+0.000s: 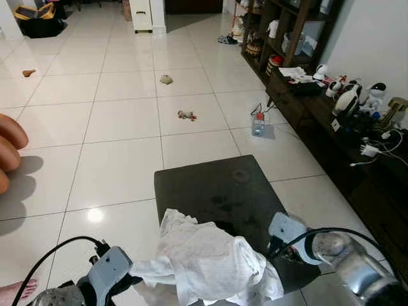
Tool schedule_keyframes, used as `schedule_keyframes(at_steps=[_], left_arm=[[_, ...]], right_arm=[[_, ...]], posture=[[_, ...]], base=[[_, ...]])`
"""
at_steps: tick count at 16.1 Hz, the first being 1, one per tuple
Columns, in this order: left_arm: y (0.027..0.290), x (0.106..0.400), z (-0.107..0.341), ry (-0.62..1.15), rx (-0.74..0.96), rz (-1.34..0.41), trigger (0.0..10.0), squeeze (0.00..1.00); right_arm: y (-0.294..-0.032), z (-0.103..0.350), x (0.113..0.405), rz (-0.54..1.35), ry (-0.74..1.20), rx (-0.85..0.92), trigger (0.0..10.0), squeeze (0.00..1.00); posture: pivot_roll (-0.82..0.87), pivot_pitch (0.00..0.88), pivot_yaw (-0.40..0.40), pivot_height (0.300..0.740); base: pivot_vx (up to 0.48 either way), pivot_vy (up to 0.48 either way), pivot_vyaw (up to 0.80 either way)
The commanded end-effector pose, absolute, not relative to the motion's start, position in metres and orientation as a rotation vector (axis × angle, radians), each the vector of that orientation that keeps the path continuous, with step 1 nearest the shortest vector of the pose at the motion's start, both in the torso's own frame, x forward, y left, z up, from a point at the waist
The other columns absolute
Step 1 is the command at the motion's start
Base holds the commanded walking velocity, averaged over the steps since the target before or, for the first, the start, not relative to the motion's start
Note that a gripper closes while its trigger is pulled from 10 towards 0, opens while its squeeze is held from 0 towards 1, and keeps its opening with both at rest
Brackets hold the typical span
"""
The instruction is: Hang hanger
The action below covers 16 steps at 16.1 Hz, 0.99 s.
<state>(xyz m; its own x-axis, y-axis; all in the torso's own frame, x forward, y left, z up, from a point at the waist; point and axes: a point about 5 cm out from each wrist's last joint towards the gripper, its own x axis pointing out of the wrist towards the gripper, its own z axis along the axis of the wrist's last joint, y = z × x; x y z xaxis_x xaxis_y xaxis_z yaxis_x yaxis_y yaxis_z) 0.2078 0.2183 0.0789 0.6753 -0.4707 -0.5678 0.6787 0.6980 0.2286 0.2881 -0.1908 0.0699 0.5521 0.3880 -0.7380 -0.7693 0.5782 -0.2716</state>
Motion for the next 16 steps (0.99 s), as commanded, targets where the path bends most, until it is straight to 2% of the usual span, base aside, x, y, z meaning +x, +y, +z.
schedule_keyframes(at_steps=[1, 3, 6, 9, 10, 11, 14, 16], left_arm=[[0.223, 0.211, 0.085, 0.476, 0.453, -0.646, 0.0, 0.00], [0.224, 0.216, 0.087, 0.446, 0.460, -0.621, 0.0, 0.00], [0.222, 0.224, 0.088, 0.423, 0.461, -0.600, 0.0, 0.00], [0.218, 0.228, 0.089, 0.407, 0.428, -0.604, 0.0, 0.00], [0.218, 0.231, 0.089, 0.398, 0.407, -0.599, 0.0, 0.00], [0.216, 0.235, 0.090, 0.385, 0.386, -0.590, 0.0, 0.00], [0.197, 0.252, 0.097, 0.322, 0.282, -0.601, 0.0, 0.00], [0.170, 0.267, 0.114, 0.232, 0.125, -0.647, 0.0, 0.00]], right_arm=[[-0.186, 0.082, 0.285, 0.822, 0.620, -0.530, 10.0, 1.00], [-0.190, 0.086, 0.279, 0.873, 0.618, -0.469, 10.0, 1.00], [-0.200, 0.085, 0.272, 0.904, 0.671, -0.577, 10.0, 1.00], [-0.192, 0.100, 0.256, 1.032, 0.651, -0.613, 10.0, 0.97], [-0.190, 0.103, 0.251, 1.054, 0.652, -0.645, 10.0, 0.24], [-0.183, 0.107, 0.246, 1.079, 0.636, -0.636, 10.0, 0.00], [-0.163, 0.118, 0.232, 1.101, 0.559, -0.449, 10.0, 0.00], [-0.161, 0.113, 0.231, 0.986, 0.561, -0.361, 10.0, 0.00]], posture=[[0.06, 0.136, -0.032, 0.740], [0.05, 0.129, -0.030, 0.740], [0.06, 0.116, -0.029, 0.740], [0.04, 0.115, -0.020, 0.740], [0.04, 0.115, -0.017, 0.740], [0.03, 0.114, -0.013, 0.740], [0.01, 0.105, 0.000, 0.740], [0.01, 0.100, 0.003, 0.740]], base=[[0.000, 0.000, 0.00], [0.000, 0.000, 0.00], [0.000, 0.000, 0.00], [0.000, 0.000, 0.00], [0.000, 0.000, 0.00], [0.000, 0.000, 0.00], [0.000, 0.000, 0.00], [0.000, 0.000, 0.00]])
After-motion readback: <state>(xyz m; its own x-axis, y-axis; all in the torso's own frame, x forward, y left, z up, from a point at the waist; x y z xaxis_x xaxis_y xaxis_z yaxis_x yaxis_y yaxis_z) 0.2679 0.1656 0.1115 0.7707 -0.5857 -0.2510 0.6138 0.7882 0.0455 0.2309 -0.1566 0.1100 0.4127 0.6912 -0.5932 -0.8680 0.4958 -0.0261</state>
